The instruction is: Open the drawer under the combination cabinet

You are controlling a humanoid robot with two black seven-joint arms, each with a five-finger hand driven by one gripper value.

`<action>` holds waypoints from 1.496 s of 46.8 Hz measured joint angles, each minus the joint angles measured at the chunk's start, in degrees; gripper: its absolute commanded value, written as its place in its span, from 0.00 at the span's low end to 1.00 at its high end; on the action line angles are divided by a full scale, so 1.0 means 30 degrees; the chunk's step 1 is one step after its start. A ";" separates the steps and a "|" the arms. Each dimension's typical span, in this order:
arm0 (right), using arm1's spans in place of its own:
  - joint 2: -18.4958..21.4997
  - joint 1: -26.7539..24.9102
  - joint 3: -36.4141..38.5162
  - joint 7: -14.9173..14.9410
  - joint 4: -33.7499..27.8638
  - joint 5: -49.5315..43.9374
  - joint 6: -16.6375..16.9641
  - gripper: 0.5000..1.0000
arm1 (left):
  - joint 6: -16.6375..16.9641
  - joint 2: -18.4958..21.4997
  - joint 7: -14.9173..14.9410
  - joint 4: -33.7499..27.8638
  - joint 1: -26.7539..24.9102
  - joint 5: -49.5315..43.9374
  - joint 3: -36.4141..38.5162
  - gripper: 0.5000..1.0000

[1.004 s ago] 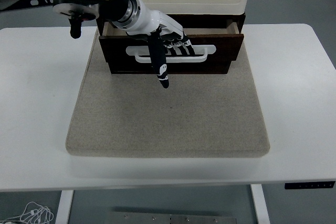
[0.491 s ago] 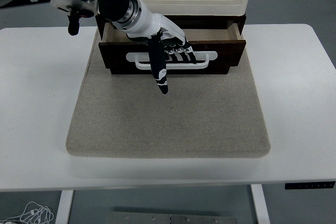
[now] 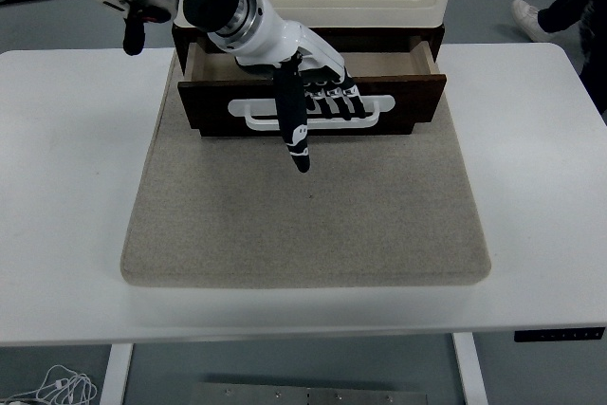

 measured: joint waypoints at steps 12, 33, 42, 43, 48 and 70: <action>0.0000 0.0004 0.0000 0.0001 -0.0009 0.0000 0.0000 0.85 | -0.0732 0.0471 0.0016 0.0035 -0.1020 0.0000 -0.0858 1.00; 0.0000 0.0004 0.0000 -0.0002 -0.0010 0.0000 0.0009 0.85 | -0.1302 0.3502 -0.1662 0.1547 -0.1139 -0.0188 -0.9941 1.00; 0.0000 0.0005 0.0000 0.0002 -0.0011 0.0000 0.0005 0.85 | -0.0487 0.4173 -0.4186 0.5203 -0.0768 -0.0338 -1.3735 1.00; 0.0000 -0.0001 0.0000 -0.0002 -0.0011 0.0000 0.0005 0.86 | -0.0276 0.4247 -0.4376 0.5605 -0.0687 -0.0350 -1.4045 1.00; 0.0000 0.0005 0.0000 -0.0002 -0.0011 0.0000 0.0004 0.86 | 0.1724 0.4756 -0.5092 0.7593 0.0517 -0.0712 -1.6517 1.00; 0.0000 0.0001 0.0000 0.0000 -0.0003 0.0000 0.0012 0.85 | 0.8885 0.5667 -0.4832 1.6531 0.7374 -0.1452 -2.7344 1.00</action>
